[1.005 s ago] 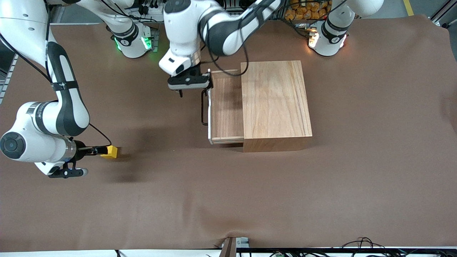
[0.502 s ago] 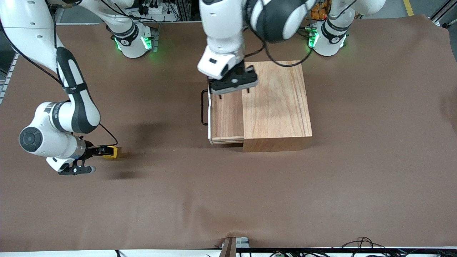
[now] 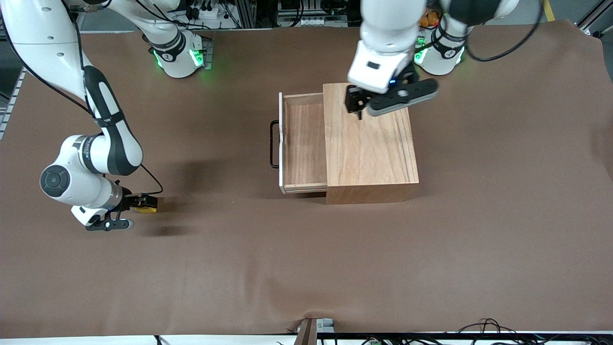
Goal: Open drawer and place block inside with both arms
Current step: 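Grasp the yellow cube with the right gripper while the left gripper withdraws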
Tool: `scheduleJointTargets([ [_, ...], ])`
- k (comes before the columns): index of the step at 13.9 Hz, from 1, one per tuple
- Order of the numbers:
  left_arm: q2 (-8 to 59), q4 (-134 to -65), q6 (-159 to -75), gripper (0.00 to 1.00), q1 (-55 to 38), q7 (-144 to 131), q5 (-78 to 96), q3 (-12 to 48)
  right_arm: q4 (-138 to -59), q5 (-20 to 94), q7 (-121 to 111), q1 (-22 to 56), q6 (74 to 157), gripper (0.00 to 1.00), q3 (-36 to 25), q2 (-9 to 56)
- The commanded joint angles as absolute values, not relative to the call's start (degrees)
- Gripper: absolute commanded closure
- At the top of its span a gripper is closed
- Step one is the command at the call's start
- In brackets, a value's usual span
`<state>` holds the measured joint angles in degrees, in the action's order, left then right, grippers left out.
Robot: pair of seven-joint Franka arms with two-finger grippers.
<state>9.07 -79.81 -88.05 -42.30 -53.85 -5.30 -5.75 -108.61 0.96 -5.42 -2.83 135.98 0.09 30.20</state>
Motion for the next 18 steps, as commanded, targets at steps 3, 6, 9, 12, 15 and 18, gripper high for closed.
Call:
scheduleJointTargets([
  [3, 2.0, -84.4, -85.3, 0.0, -32.9, -46.7, -4.0, -4.9, -112.5, -0.4, -2.6, -3.3, 139.7, 0.0, 0.4, 29.2],
  [6, 1.2, -84.3, -83.1, 0.0, -27.3, -34.4, -4.0, -4.9, -112.4, -0.4, -1.5, -3.3, 140.0, 0.15, 0.4, 29.2],
  [9, 0.4, -84.0, -79.5, 0.0, -21.2, -18.1, -4.0, -5.0, -112.4, -0.4, -1.1, -3.2, 140.8, 0.95, 0.4, 29.8],
  [12, -2.5, -86.0, -79.3, 0.0, -17.1, -12.8, -4.0, -5.0, -112.2, -0.4, 0.2, -3.4, 140.7, 1.0, 0.4, 29.7],
  [15, -4.1, -87.9, -79.7, 0.0, -14.0, -6.2, -4.1, -5.2, -110.7, 1.7, 1.8, -5.5, 137.0, 1.0, 1.2, 27.8],
  [18, -5.2, -89.3, -79.8, 0.0, -9.2, 0.7, -4.2, -5.2, -100.2, 5.5, 1.9, -4.1, 120.1, 1.0, 1.8, 27.2],
])
